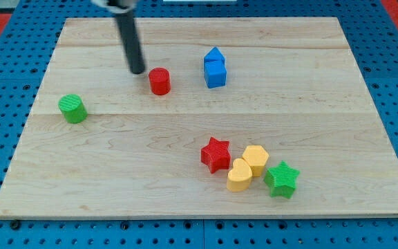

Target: Slide the yellow hexagon and red star to left

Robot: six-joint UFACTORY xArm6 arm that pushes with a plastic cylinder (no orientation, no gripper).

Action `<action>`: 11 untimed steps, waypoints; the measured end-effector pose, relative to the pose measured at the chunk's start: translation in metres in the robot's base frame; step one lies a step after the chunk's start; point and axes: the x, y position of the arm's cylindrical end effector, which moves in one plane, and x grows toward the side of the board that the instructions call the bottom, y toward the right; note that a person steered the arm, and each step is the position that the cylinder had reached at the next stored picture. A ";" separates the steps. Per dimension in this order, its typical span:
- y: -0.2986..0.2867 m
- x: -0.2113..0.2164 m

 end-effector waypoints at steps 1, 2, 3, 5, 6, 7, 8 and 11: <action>0.029 0.057; 0.056 0.102; 0.089 0.102; 0.208 0.175; 0.151 0.217; 0.127 0.219; 0.143 0.219; 0.107 0.207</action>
